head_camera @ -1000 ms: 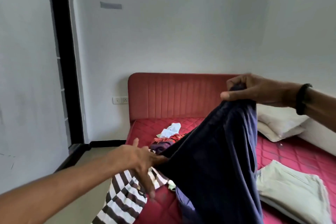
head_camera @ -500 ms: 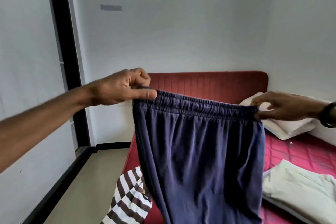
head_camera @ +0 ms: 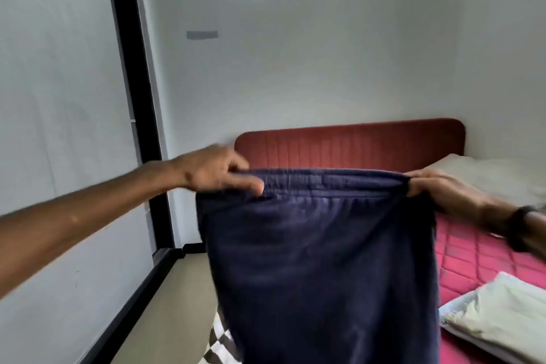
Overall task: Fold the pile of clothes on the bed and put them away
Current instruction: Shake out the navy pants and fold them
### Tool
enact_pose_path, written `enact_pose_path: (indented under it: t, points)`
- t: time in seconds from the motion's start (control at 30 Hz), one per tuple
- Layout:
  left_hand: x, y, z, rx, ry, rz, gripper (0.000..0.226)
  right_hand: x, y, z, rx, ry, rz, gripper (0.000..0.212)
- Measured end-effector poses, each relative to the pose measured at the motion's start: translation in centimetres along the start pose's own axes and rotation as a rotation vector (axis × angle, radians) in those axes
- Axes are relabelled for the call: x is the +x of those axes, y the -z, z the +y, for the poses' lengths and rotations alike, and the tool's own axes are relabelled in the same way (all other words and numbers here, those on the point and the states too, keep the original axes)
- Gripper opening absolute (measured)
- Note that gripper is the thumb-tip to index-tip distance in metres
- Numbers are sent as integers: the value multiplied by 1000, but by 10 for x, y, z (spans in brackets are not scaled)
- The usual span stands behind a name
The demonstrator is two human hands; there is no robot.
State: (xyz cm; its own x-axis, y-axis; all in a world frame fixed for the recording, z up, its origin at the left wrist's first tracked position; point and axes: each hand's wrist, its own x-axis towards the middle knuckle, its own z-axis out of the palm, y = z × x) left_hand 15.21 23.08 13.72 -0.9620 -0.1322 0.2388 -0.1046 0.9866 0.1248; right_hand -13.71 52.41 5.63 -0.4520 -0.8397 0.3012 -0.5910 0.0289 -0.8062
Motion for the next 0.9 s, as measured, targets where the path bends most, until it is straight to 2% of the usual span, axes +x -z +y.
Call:
enact_pose_path:
  t: [0.03,0.1,0.17,0.23,0.33,0.4,0.43,0.5,0.57,0.6,0.67,0.73,0.8,0.9]
  points:
    - [-6,-6,-4,117,31,-107,62,4,17,-3,-106,12,11,43]
    - [-2,-6,-13,272,28,-211,63,18,45,-14,-460,43,0,33]
    - [9,16,-21,365,37,-186,75,33,67,-35,-778,32,2,15]
    - [21,53,-31,445,88,-84,85,46,89,-59,-911,47,107,14]
    - [35,130,-32,357,147,161,76,57,118,-120,-959,104,369,28]
    - [41,184,-15,295,189,388,68,68,140,-170,-783,187,520,41]
    - [44,209,-9,250,202,493,58,74,150,-194,-614,233,548,37]
    - [47,251,1,113,188,673,47,79,167,-236,-346,299,435,16]
    - [45,268,-2,-94,125,768,49,79,171,-254,-316,289,267,19]
    - [43,265,-4,-145,91,797,46,77,170,-254,-377,240,205,21]
    - [42,250,-11,-61,37,837,30,72,170,-250,-490,154,185,23]
    - [45,234,-14,6,-24,849,20,67,176,-252,-523,209,324,24]
    - [44,229,-11,43,-91,751,5,59,180,-260,-579,279,416,24]
    - [42,243,-8,132,-76,591,18,47,181,-271,-709,188,307,27]
